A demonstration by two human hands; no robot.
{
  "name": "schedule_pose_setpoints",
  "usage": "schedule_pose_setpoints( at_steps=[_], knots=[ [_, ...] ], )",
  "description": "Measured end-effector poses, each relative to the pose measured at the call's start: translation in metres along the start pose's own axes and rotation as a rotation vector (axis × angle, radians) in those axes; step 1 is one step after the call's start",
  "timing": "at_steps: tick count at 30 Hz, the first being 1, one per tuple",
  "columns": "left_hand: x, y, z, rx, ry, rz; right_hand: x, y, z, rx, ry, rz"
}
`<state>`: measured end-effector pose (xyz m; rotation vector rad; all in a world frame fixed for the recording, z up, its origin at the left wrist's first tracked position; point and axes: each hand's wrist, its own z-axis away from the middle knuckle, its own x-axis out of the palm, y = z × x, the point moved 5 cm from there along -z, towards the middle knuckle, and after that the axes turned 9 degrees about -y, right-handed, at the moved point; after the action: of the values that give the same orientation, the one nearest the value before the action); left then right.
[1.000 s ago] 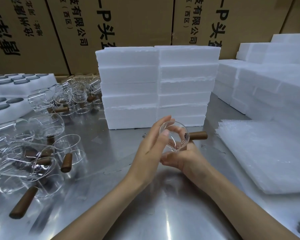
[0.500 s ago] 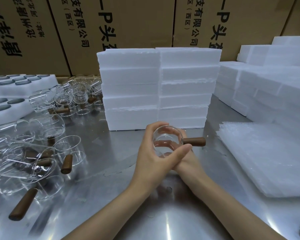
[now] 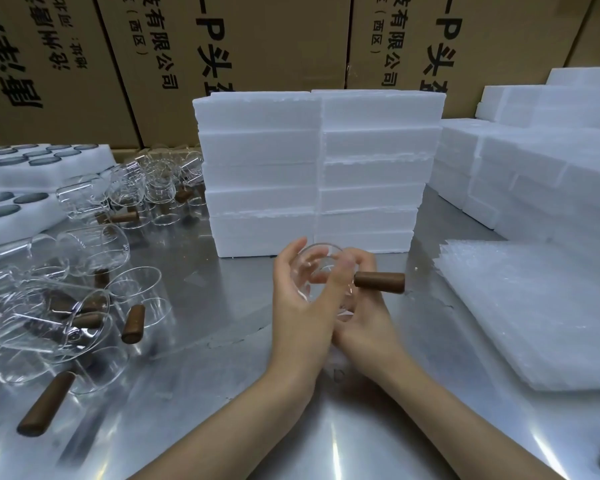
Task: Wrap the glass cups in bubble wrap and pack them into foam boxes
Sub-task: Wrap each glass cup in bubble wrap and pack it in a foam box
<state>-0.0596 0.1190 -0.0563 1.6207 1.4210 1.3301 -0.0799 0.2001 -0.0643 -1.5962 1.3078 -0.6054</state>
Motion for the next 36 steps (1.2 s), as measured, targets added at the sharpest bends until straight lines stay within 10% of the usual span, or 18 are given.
schedule_pose_setpoints(
  at_steps=[10,25,36],
  knots=[
    [-0.010,-0.001,-0.004,-0.123,0.037,0.112,0.002,0.000,0.003,-0.007,-0.031,0.139],
    [-0.001,0.011,-0.008,0.040,-0.382,-0.275,-0.023,0.000,-0.001,0.185,-0.031,-0.309],
    [-0.021,0.004,-0.025,-0.149,-0.390,0.086,-0.015,-0.007,0.002,0.192,-0.216,-0.217]
  ],
)
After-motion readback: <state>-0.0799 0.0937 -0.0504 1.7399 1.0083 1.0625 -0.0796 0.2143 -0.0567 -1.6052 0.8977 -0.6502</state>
